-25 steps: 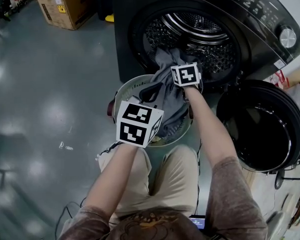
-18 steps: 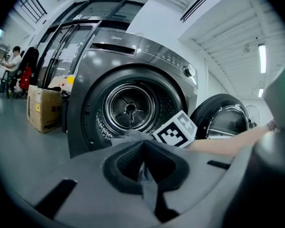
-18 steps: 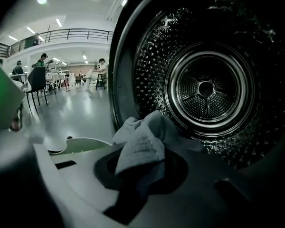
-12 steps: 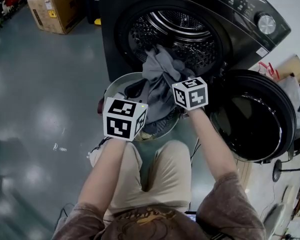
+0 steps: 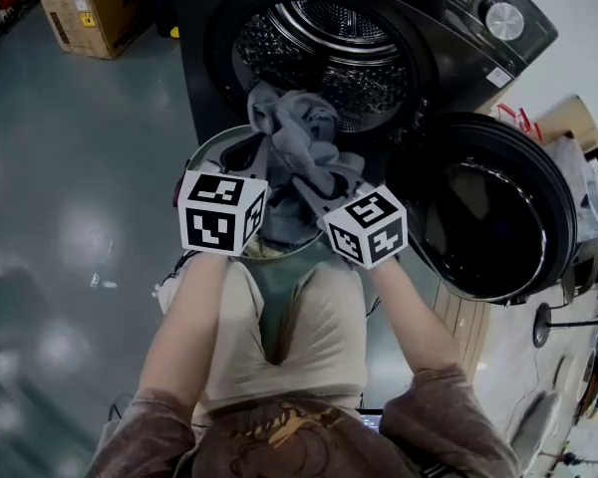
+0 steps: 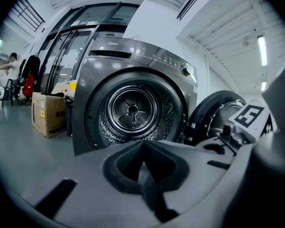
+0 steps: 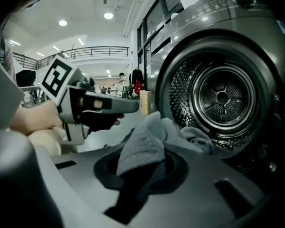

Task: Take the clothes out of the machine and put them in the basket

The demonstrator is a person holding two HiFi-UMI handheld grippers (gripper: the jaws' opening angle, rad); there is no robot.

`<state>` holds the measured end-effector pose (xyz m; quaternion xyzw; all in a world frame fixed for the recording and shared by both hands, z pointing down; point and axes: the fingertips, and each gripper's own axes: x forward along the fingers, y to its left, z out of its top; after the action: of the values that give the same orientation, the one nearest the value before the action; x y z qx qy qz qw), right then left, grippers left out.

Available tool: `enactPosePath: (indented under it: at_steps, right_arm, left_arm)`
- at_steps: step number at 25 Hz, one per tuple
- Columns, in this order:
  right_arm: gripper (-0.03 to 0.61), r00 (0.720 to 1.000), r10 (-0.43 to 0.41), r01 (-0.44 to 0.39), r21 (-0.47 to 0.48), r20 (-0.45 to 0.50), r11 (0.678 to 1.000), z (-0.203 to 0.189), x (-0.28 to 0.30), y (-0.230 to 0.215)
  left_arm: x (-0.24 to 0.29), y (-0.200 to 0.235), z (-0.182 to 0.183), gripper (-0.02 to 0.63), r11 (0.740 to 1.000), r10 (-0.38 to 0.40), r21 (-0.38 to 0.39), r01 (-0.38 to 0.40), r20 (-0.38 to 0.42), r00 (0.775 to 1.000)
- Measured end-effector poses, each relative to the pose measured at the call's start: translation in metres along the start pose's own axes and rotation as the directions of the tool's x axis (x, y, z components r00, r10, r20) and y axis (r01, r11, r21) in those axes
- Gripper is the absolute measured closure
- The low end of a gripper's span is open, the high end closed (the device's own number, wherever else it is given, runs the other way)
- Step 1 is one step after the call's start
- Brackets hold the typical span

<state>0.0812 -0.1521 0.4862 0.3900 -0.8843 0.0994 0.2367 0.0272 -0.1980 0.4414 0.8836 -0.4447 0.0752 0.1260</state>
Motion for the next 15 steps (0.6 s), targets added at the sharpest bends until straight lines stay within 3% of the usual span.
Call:
enactPosePath:
  at_steps: [8,11,14,15]
  right_arm:
    - [0.517,0.993,0.118,-0.119,-0.014,-0.018,0.993,-0.010,-0.007,0.035]
    - [0.477,0.998,0.068,-0.068,0.016,-0.007,0.998,-0.012,-0.004,0.021]
    - [0.380,1.000,0.003,-0.004,0.062,0.020,0.998,-0.006,-0.003,0.002]
    - [0.379,0.999,-0.013,0.011,0.075,0.032,0.997,-0.004,-0.004,-0.003]
  left_arm:
    - [-0.010,-0.001,0.003,0.611,1.000,0.018,-0.024,-0.018,0.016,1.000]
    - [-0.012,0.000,0.002,0.611,0.999,0.021,-0.028,-0.021,0.016,1.000]
    - [-0.013,-0.002,0.001,0.611,0.999,0.018,-0.029,-0.017,0.014,1.000]
    - [-0.013,-0.002,0.001,0.611,0.999,0.015,-0.030,-0.014,0.015,1.000]
